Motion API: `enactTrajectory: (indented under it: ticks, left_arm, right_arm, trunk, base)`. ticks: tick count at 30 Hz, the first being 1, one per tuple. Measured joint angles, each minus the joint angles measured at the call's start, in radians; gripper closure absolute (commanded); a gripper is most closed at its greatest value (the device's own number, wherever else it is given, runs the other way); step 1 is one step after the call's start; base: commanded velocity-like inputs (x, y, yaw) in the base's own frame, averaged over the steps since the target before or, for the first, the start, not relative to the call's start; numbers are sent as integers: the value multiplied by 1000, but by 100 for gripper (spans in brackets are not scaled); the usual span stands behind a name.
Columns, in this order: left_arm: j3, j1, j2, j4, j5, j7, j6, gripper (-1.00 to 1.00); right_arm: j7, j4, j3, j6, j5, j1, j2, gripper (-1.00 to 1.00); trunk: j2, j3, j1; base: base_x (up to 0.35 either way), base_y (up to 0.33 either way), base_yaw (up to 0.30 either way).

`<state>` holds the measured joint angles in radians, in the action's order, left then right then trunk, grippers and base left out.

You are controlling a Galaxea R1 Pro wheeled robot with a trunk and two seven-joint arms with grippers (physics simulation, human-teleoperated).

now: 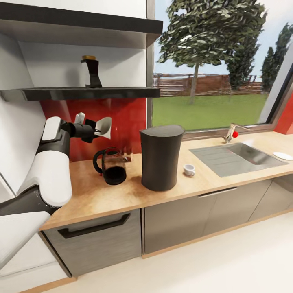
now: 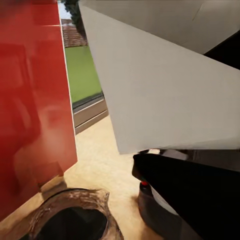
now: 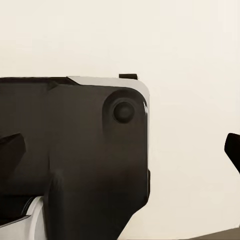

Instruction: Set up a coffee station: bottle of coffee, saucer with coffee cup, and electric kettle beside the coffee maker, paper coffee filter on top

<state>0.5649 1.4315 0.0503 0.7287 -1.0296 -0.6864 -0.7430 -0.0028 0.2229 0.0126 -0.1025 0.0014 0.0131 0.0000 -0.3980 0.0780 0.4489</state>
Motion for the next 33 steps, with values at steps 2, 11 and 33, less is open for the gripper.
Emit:
enactTrajectory:
  ticks: [2,11,33]
  left_arm:
    - [0,0,0,0,-13,0,-2,100]
    - [1,0,-15,0,-57,11,-63,100]
    - [0,0,-19,0,-55,27,-74,100]
  right_arm:
    - [0,0,0,0,0,0,0,-100]
    - [0,1,0,0,0,0,0,-100]
    - [0,0,0,0,1,0,0,-100]
  trunk:
    - [0,0,0]
    - [0,0,0]
    - [0,0,0]
  base:
    - [216,180,0]
    - [64,44,-132]
    - [86,59,-217]
